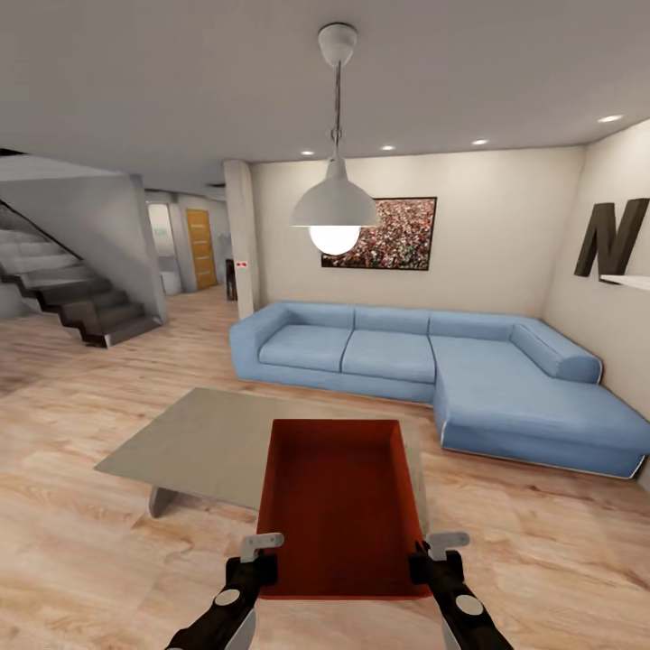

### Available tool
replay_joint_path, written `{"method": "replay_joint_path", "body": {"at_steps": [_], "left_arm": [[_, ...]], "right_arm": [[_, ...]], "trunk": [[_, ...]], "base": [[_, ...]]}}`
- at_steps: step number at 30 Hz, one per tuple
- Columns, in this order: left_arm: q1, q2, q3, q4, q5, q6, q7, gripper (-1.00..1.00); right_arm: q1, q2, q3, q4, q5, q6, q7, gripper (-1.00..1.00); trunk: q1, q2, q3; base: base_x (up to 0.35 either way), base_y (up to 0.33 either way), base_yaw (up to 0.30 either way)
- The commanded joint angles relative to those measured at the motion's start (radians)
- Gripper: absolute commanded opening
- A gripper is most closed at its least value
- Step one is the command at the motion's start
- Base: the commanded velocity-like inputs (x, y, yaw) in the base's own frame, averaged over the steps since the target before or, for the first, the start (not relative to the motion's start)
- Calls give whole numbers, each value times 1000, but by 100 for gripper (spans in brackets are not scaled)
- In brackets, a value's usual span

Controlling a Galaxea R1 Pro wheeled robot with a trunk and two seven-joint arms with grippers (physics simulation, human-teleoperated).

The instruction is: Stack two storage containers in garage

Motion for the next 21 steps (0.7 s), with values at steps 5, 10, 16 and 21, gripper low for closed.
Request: {"method": "replay_joint_path", "body": {"at_steps": [5,10,16,21], "left_arm": [[-2,-2,3,-14,-10,-2,5,-100],[-1,-2,3,-14,-10,-2,5,-100],[-2,-2,3,-14,-9,-2,5,-100],[-1,-2,3,-14,-8,-2,5,-100]], "right_arm": [[1,1,9,3,3,-1,4,-100],[1,1,9,3,3,-1,4,-100],[1,0,9,3,3,-1,4,-100],[1,0,9,3,3,-1,4,-100]], "trunk": [[1,-1,0],[1,-1,0],[1,-1,0],[1,-1,0]], "base": [[246,235,300],[249,235,300],[249,235,300],[254,229,300]]}}
